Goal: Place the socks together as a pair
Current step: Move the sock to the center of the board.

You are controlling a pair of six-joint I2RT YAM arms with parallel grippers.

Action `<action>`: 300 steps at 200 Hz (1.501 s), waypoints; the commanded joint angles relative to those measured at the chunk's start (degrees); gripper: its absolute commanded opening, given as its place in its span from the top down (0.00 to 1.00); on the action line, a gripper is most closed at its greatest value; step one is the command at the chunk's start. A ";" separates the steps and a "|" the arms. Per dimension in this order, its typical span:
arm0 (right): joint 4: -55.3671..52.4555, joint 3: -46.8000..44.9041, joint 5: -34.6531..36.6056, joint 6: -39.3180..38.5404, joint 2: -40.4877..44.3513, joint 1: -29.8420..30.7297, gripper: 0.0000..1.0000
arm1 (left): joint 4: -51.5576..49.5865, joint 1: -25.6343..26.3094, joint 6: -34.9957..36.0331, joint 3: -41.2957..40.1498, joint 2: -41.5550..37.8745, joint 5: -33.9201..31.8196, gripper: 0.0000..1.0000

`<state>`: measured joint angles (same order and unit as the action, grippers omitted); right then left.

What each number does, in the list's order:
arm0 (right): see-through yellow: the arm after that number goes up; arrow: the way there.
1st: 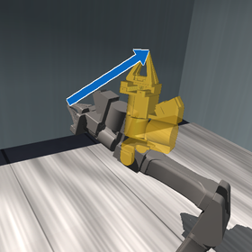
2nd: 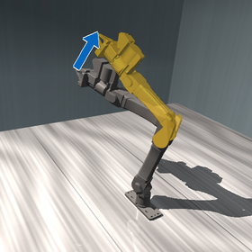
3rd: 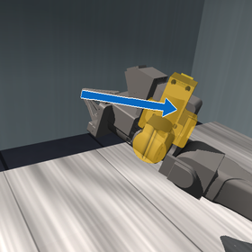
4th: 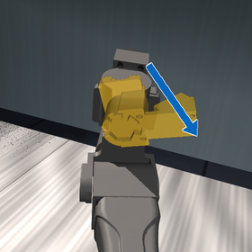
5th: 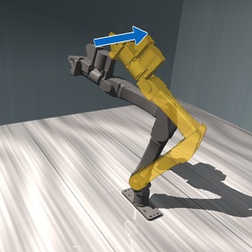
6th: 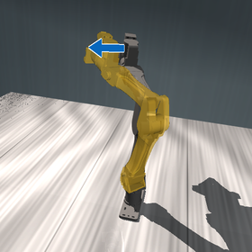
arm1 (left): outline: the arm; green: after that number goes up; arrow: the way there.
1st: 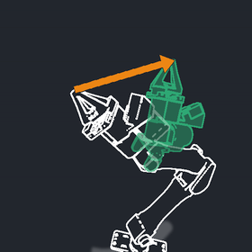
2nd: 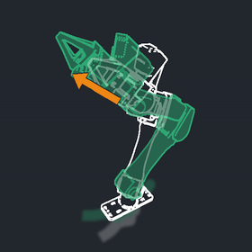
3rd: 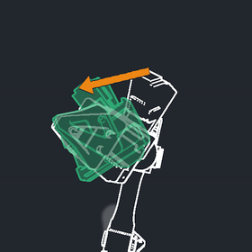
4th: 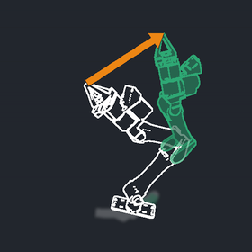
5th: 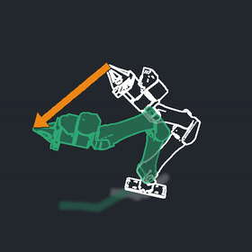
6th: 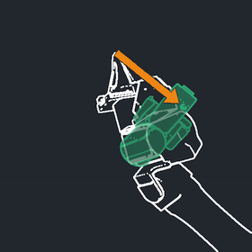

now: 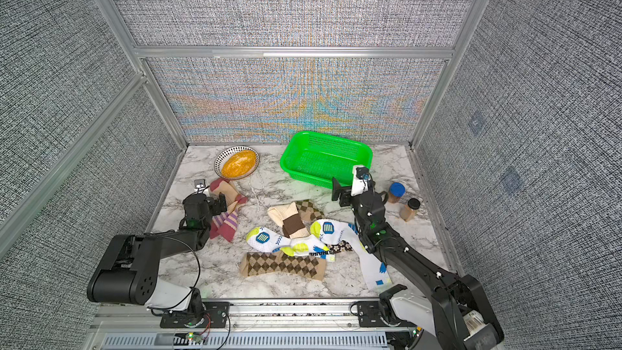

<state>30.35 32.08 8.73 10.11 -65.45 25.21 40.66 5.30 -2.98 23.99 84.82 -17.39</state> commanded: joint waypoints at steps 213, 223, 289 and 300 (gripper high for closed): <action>-44.20 12.84 6.05 23.78 -29.66 18.74 0.76 | -64.89 28.90 -28.09 15.73 -34.17 5.78 0.01; -43.57 10.65 6.47 24.78 -28.83 15.96 0.76 | -67.06 33.18 -30.06 15.67 -33.31 5.36 0.01; -35.64 6.85 3.83 24.69 -16.29 8.77 0.66 | -72.91 48.56 -43.48 8.53 -32.46 8.23 0.04; -35.07 7.03 1.96 23.89 -14.84 9.23 0.59 | -71.87 48.58 -44.18 7.34 -31.34 9.28 0.06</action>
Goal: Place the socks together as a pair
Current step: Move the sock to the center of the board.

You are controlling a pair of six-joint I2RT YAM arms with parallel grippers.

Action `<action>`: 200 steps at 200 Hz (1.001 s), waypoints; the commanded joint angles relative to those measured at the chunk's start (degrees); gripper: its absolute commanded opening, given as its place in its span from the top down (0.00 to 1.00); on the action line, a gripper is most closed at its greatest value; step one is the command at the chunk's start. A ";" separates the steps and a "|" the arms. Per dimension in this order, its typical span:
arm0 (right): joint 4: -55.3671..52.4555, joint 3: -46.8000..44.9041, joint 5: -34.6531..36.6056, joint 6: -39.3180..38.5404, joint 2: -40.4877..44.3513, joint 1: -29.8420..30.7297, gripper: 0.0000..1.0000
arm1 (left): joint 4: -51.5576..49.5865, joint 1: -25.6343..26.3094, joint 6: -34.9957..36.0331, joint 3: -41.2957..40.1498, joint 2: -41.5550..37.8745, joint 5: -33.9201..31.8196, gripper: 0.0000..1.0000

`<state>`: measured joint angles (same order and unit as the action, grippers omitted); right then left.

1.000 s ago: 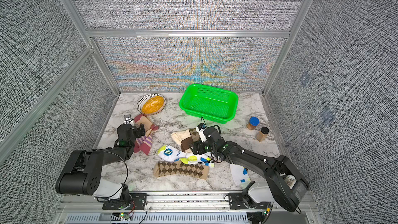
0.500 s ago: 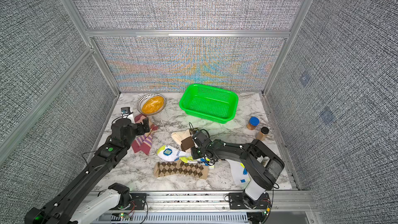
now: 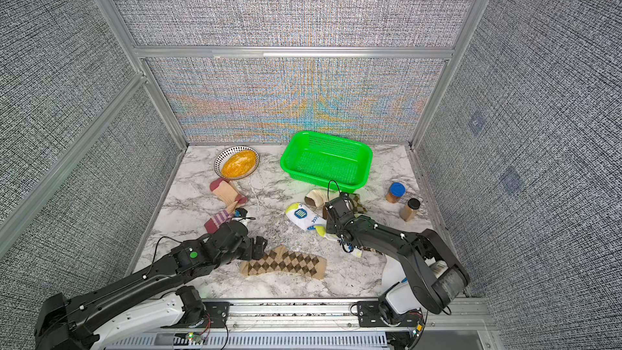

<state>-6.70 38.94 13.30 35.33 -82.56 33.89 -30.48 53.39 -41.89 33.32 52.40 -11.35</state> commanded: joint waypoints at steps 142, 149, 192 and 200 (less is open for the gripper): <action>-2.45 -0.39 -8.89 -5.40 7.74 -14.24 0.36 | 11.87 -4.41 -6.97 -3.76 23.88 6.71 0.41; -1.69 0.07 -8.84 -5.67 6.53 -14.64 0.36 | 12.25 -4.96 -7.20 -4.47 23.53 6.50 0.42; 1.63 2.82 -8.98 -7.13 2.64 -19.49 0.36 | 10.44 -6.19 -8.21 -6.84 18.42 4.87 0.43; 2.40 3.56 -9.28 -7.78 1.58 -20.27 0.36 | 10.98 -6.19 -6.75 -7.04 17.09 6.13 0.43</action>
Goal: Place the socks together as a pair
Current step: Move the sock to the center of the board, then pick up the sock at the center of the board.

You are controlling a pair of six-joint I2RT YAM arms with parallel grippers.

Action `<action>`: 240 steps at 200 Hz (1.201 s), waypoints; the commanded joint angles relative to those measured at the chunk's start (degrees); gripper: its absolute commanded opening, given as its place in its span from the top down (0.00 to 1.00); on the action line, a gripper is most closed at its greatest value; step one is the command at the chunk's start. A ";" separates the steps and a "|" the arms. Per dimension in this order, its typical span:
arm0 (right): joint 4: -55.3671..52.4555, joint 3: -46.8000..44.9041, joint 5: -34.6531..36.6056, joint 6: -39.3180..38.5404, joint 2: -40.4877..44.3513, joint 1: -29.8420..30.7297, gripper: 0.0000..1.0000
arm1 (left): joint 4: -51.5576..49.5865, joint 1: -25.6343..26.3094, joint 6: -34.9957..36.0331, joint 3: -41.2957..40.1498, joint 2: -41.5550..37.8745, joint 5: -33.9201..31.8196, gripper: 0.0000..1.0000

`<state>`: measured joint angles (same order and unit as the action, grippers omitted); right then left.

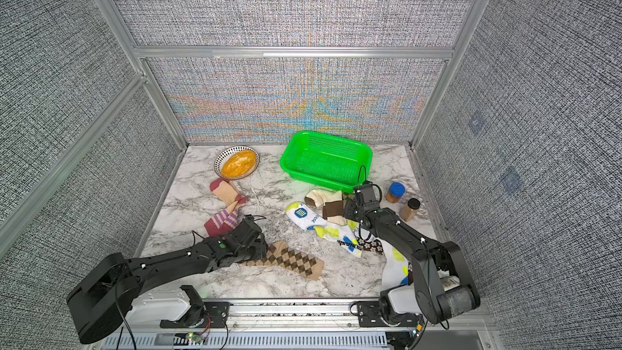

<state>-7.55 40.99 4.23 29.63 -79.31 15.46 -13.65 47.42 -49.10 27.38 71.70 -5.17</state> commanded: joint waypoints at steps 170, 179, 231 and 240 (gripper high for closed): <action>13.75 8.17 -8.30 -5.53 -21.47 -8.87 0.83 | -16.58 0.80 3.58 4.63 -35.02 -2.30 0.06; 15.24 6.69 -9.01 -5.16 -18.55 -8.87 0.92 | -16.58 0.79 3.51 4.44 -35.30 -2.30 0.06; 12.03 7.98 -13.10 -7.04 -3.03 -7.26 1.00 | -14.85 0.83 4.23 3.76 -35.44 -1.89 0.07; 11.20 8.37 -14.23 -7.17 -1.03 -6.73 1.00 | -14.32 0.82 4.19 3.57 -35.47 -1.63 0.07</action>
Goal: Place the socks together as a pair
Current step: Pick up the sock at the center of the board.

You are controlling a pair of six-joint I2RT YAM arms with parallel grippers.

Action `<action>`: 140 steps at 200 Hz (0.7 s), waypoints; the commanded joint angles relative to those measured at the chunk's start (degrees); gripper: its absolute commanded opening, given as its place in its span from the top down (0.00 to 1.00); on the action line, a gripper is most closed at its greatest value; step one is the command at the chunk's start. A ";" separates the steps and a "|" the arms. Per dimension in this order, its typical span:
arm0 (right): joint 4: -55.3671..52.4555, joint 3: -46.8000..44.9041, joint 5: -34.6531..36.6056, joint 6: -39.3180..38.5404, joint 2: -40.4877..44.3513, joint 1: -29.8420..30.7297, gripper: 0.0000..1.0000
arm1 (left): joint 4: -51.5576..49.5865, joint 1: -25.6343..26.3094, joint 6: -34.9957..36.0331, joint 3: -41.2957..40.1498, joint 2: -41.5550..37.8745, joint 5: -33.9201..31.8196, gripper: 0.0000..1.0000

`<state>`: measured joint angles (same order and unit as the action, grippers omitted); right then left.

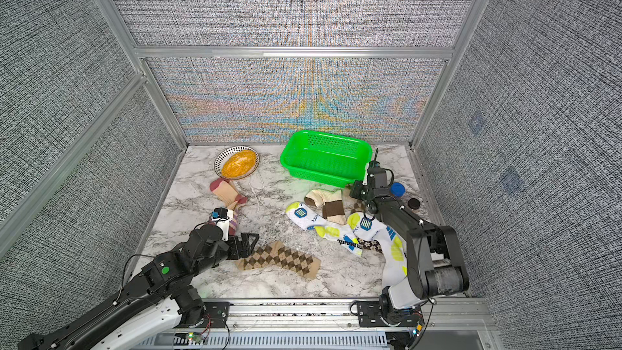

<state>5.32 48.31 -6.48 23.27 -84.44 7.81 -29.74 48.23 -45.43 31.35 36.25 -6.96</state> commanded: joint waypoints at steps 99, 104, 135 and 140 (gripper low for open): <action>-10.68 10.21 -18.39 -4.41 10.78 12.26 1.00 | 2.94 -0.01 1.12 -1.45 -2.18 0.32 0.08; -10.93 10.49 -20.16 -4.33 10.38 13.65 1.00 | 2.78 0.02 1.21 -1.47 -2.59 0.16 0.08; -11.62 12.21 -25.38 -5.03 6.45 24.42 1.00 | 0.06 0.02 1.48 -1.83 -5.67 -2.53 0.07; -12.89 12.89 -24.88 -5.79 5.45 25.92 1.00 | -0.56 0.02 1.49 -1.74 -6.31 -3.16 0.08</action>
<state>-4.19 59.37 -26.39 19.70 -76.16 28.23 -28.45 48.23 -44.82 29.63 31.75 -7.18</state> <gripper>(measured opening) 0.076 0.925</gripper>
